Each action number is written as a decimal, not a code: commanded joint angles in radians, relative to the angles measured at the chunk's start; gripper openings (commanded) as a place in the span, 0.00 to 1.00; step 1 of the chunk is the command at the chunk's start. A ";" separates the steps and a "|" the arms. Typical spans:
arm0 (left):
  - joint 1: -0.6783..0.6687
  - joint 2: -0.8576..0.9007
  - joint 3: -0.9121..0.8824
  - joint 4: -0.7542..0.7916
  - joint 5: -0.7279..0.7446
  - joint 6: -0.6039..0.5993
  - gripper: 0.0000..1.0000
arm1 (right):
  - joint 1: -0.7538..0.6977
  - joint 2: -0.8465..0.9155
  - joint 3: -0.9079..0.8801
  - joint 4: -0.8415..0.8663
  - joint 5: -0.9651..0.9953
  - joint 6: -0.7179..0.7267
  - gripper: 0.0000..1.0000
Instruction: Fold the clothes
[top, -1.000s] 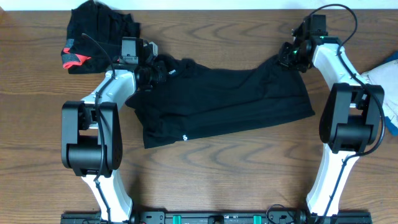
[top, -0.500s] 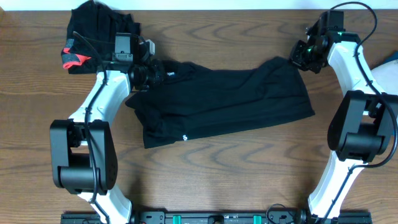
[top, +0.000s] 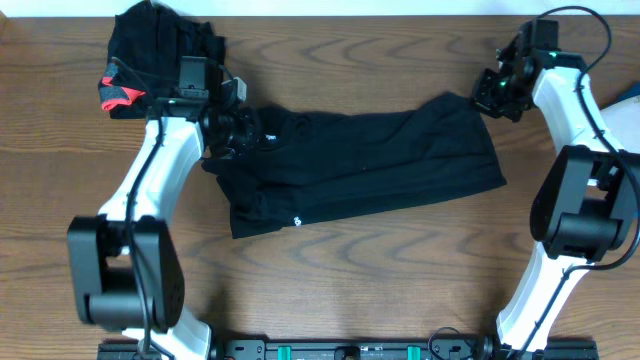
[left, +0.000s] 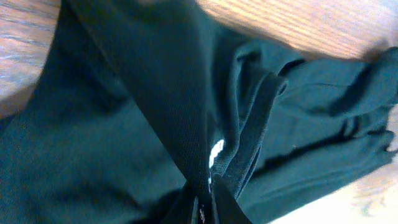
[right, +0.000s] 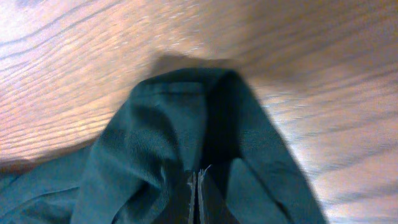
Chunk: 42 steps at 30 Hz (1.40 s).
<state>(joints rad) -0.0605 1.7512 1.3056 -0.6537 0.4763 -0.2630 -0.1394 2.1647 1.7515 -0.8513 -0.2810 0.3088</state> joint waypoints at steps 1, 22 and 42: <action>0.011 -0.070 0.019 -0.031 0.009 0.020 0.06 | -0.040 -0.021 0.014 -0.013 0.015 -0.036 0.01; 0.018 -0.109 0.019 -0.292 0.003 0.020 0.06 | -0.064 -0.021 0.014 -0.017 0.132 -0.063 0.01; 0.077 -0.113 0.019 -0.465 0.002 0.046 0.06 | -0.076 -0.021 0.014 -0.023 0.136 -0.063 0.01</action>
<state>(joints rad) 0.0109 1.6489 1.3071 -1.1038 0.4759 -0.2379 -0.2081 2.1647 1.7515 -0.8719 -0.1635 0.2584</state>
